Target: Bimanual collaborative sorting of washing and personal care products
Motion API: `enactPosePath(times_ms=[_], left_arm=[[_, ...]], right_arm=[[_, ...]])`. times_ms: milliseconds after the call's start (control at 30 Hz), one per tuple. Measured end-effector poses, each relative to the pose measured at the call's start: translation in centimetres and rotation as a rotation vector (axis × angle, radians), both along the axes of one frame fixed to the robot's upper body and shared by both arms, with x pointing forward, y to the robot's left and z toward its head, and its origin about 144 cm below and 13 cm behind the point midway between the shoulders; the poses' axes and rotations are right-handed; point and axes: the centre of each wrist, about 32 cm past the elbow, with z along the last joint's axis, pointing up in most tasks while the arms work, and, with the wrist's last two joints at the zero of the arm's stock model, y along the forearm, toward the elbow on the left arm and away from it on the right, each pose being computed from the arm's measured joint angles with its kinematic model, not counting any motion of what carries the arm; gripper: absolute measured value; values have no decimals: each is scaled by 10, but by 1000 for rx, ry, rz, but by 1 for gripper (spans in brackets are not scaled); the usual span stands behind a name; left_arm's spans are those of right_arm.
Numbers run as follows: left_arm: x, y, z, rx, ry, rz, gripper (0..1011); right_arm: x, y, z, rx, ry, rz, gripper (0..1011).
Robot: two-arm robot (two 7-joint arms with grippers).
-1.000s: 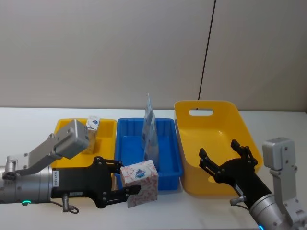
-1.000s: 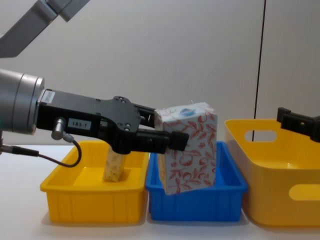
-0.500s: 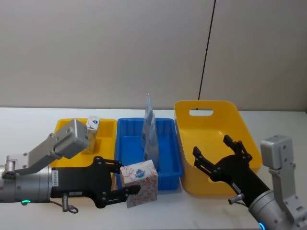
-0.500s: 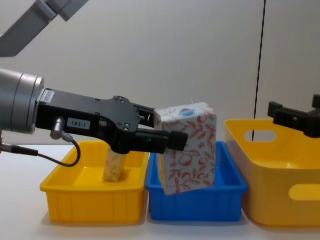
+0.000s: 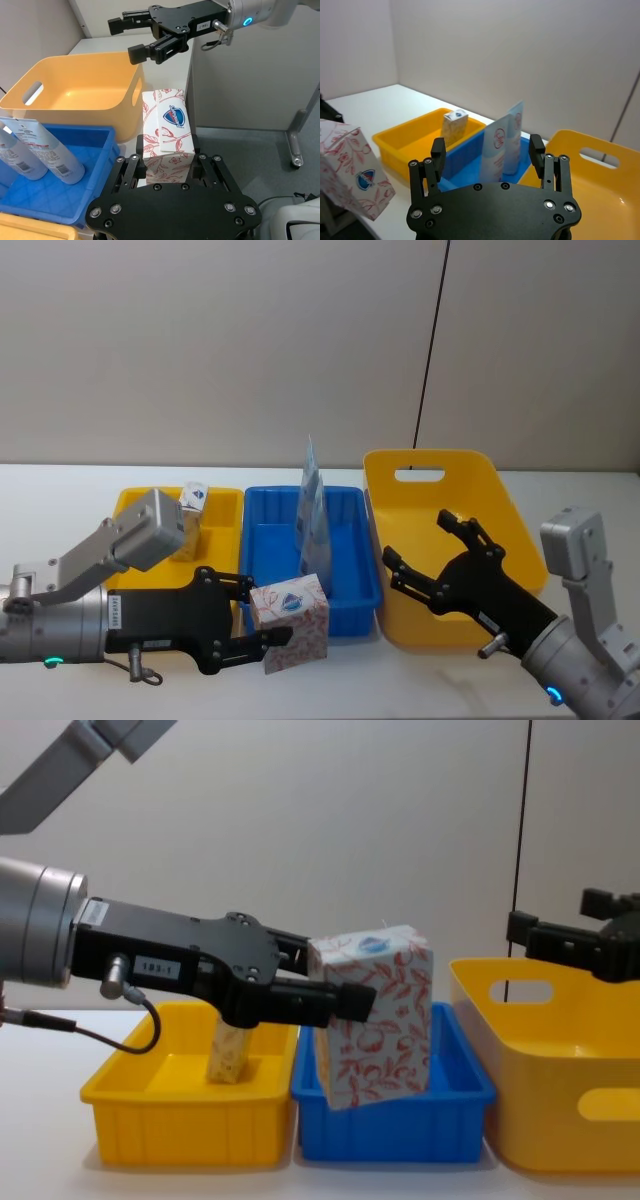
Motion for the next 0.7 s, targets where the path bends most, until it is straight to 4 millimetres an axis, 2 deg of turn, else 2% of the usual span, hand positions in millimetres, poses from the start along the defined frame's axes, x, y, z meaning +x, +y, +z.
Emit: enactPosePath(times_ms=[700], left_arm=[[0,0,0,0,-1,0,425]], right_arm=[[50,-36,7,-42,14,345,1002]])
